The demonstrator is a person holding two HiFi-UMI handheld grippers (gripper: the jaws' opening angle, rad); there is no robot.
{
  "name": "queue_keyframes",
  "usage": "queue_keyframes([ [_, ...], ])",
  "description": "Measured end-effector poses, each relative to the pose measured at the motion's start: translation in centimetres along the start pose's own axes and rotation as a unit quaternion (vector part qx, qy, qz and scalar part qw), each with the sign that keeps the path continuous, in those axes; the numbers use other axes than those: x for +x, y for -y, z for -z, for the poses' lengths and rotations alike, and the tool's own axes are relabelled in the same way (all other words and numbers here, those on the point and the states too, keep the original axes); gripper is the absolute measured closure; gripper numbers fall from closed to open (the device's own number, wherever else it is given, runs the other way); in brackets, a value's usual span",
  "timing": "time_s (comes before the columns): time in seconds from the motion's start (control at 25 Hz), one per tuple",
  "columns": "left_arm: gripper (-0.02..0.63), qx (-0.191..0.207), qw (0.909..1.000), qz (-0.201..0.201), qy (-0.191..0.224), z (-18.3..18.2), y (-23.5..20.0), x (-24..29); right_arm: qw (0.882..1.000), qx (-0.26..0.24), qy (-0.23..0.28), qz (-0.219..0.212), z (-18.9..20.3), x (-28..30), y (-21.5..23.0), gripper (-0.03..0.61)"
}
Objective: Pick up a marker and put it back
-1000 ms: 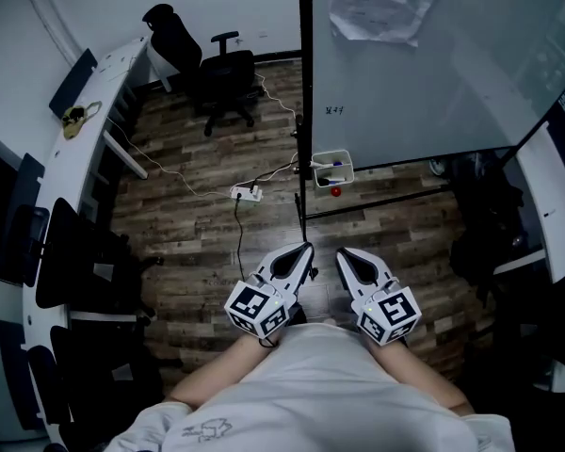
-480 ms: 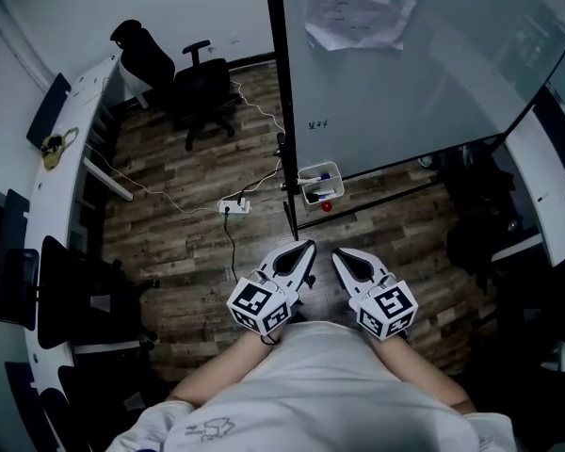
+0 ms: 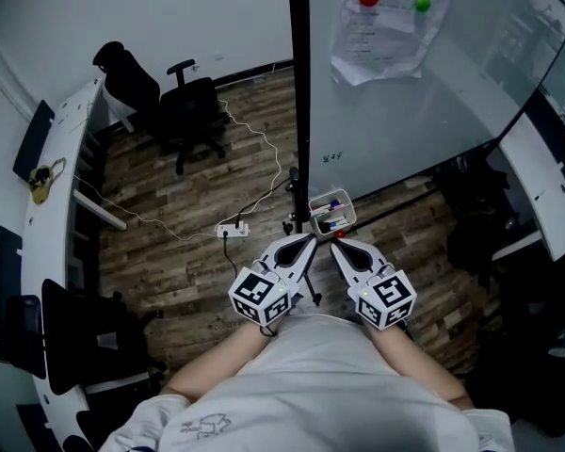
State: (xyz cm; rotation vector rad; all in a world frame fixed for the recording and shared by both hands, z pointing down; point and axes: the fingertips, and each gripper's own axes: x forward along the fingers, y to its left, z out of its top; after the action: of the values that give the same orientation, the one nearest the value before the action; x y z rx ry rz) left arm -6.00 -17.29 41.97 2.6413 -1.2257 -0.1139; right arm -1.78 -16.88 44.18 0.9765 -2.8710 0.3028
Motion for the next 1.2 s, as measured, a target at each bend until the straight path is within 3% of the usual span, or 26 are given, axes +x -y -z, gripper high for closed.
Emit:
queue_keyframes([
  [0.16,0.608,0.001,0.9996,0.024,-0.013,0.2,-2.4,0.2,1.000,-0.010,0.001,0.025,-0.1,3.0,0.4,0.566],
  [0.44,0.607,-0.002,0.9990,0.033,-0.030,1.6,-5.6,1.0,0.999,-0.022,-0.015,0.045,1.6,5.9,2.0,0.566],
  [0.76,0.607,0.000,0.9987,0.012,-0.049,3.5,-8.4,2.8,0.998,-0.028,-0.046,0.033,3.8,8.7,3.9,0.566],
  [1.2,0.607,-0.049,0.9959,-0.037,-0.067,5.8,-10.0,3.9,0.995,-0.029,-0.096,-0.025,6.3,10.6,4.8,0.565],
])
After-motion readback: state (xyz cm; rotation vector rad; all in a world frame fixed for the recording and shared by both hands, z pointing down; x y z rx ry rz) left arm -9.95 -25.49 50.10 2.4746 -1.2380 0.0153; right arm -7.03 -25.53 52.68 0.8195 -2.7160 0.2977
